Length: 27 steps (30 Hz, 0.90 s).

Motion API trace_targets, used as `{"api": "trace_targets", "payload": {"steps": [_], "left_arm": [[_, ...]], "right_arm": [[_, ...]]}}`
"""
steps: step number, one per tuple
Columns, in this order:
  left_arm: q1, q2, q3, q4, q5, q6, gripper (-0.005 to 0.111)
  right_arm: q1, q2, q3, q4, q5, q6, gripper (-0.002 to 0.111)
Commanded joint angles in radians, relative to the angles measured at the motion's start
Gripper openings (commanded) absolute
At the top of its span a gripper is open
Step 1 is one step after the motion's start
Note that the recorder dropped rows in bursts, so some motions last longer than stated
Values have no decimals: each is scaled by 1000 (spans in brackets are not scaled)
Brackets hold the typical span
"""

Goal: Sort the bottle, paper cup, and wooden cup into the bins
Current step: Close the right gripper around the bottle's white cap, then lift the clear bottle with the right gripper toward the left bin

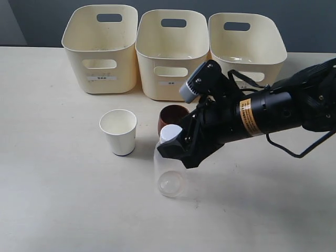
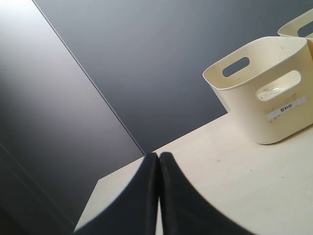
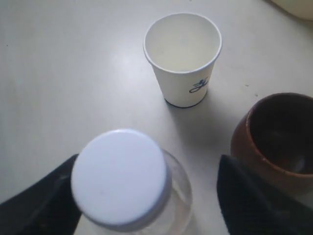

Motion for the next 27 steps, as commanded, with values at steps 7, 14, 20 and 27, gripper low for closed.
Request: {"api": "trace_targets", "payload": {"steps": [7, 14, 20, 27], "left_arm": [[0, -5, 2, -9, -6, -4, 0], [0, -5, 2, -9, -6, -4, 0], [0, -5, 2, -9, -6, -4, 0], [0, -5, 2, -9, -6, -4, 0]], "right_arm": [[0, 25, -7, 0, -72, -148, 2], [0, 25, -7, 59, -111, -221, 0], [0, 25, -7, 61, -111, -229, 0], [0, 25, -7, 61, -112, -231, -1]]}}
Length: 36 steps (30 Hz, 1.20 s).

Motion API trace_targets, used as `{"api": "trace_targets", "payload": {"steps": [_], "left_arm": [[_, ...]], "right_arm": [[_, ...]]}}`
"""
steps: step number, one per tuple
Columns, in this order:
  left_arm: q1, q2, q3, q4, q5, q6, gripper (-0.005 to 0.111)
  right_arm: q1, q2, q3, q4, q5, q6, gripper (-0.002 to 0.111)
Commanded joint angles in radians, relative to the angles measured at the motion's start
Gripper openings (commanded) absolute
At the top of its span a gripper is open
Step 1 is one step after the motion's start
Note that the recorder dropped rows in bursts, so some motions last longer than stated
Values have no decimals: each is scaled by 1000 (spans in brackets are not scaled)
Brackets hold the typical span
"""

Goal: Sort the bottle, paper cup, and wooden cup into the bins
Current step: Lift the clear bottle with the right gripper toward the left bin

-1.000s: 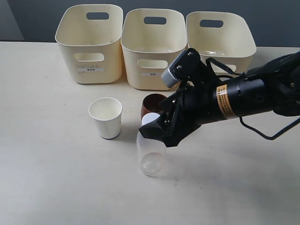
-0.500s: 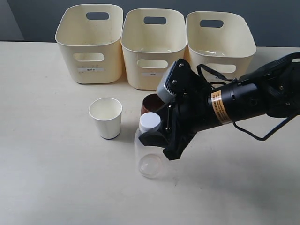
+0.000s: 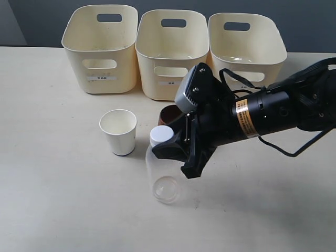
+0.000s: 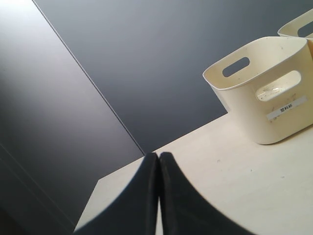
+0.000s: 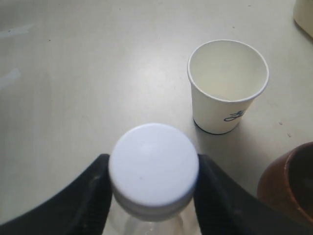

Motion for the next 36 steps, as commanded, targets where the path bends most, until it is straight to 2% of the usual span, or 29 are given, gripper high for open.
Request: {"api": "trace_targets", "payload": {"steps": [1, 29, 36], "left_arm": [[0, -5, 2, -9, -6, -4, 0], [0, -5, 2, -9, -6, -4, 0], [0, -5, 2, -9, -6, -4, 0]], "right_arm": [[0, 2, 0, -2, 4, -8, -1], [0, -68, 0, -11, 6, -27, -1], [0, -121, 0, 146, 26, -156, -1]]}}
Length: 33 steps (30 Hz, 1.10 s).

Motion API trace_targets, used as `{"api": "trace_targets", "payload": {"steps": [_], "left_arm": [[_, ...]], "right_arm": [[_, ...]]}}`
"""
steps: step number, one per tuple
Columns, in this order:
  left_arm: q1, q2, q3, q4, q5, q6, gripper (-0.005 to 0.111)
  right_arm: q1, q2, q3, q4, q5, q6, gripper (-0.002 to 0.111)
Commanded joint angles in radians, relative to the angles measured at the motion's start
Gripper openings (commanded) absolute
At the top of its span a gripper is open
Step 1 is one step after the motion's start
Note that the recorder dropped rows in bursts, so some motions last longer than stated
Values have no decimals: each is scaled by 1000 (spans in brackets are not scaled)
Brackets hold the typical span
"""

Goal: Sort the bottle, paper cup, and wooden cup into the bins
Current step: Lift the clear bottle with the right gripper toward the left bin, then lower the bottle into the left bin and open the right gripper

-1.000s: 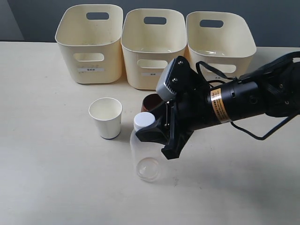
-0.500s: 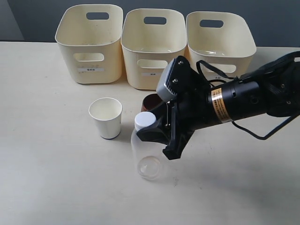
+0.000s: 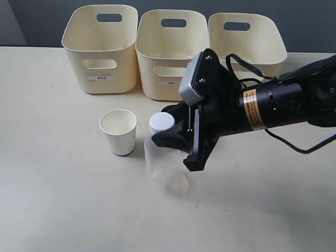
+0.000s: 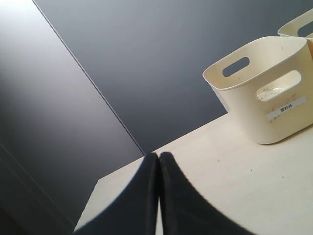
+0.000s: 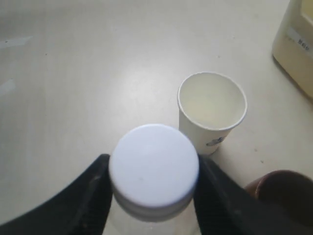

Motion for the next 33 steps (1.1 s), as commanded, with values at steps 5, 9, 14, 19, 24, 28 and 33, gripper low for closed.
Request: {"api": "trace_targets", "payload": {"steps": [5, 9, 14, 19, 24, 28, 33], "left_arm": [[0, -5, 2, -9, -6, -4, 0], [0, -5, 2, -9, -6, -4, 0], [0, -5, 2, -9, -6, -4, 0], [0, -5, 2, -9, -6, -4, 0], [0, -5, 2, -9, -6, -4, 0], [0, -5, 2, -9, -6, -4, 0], [0, -5, 2, -9, -6, -4, 0]], "right_arm": [[0, -59, -85, 232, 36, -148, -1], [0, -57, -226, 267, 41, -148, -1], [0, 3, -386, 353, 70, -206, -1], [45, 179, -592, 394, 163, -284, -1], [81, 353, -798, 422, 256, -353, -1], [81, 452, -891, 445, 284, -355, -1], [81, 551, -982, 443, 307, -355, -1]]}}
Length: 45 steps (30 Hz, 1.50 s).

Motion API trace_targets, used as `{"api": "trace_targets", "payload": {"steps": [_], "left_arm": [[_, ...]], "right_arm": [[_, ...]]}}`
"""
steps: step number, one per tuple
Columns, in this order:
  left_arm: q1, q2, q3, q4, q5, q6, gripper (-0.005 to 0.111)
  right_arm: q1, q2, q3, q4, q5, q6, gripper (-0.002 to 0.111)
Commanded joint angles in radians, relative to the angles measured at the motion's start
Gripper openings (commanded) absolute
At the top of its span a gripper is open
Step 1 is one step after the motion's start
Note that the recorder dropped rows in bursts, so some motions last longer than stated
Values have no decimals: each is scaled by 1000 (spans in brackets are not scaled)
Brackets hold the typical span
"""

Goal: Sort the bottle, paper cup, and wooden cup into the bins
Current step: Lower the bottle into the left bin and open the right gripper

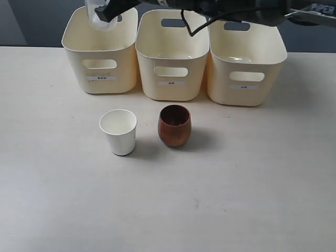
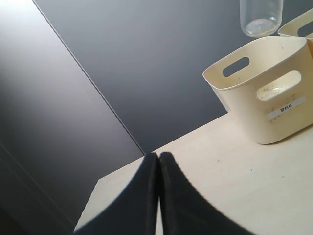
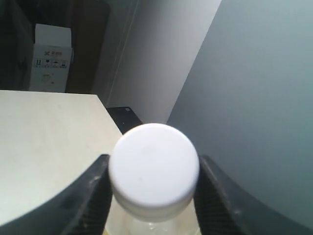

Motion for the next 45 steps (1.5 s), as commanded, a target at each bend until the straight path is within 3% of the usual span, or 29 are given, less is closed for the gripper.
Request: {"api": "trace_targets", "payload": {"steps": [1, 20, 29, 40, 45], "left_arm": [[0, -5, 2, -9, -6, -4, 0], [0, -5, 2, -9, -6, -4, 0], [0, -5, 2, -9, -6, -4, 0], [0, -5, 2, -9, -6, -4, 0], [0, -5, 2, -9, -6, -4, 0]], "right_arm": [[-2, 80, -80, 15, 49, -8, -1], [-2, 182, -115, 31, 101, 3, 0], [-2, 193, -115, 112, 122, 3, 45], [-2, 193, -115, 121, 122, 3, 48], [-2, 193, -115, 138, 122, 3, 67]]}}
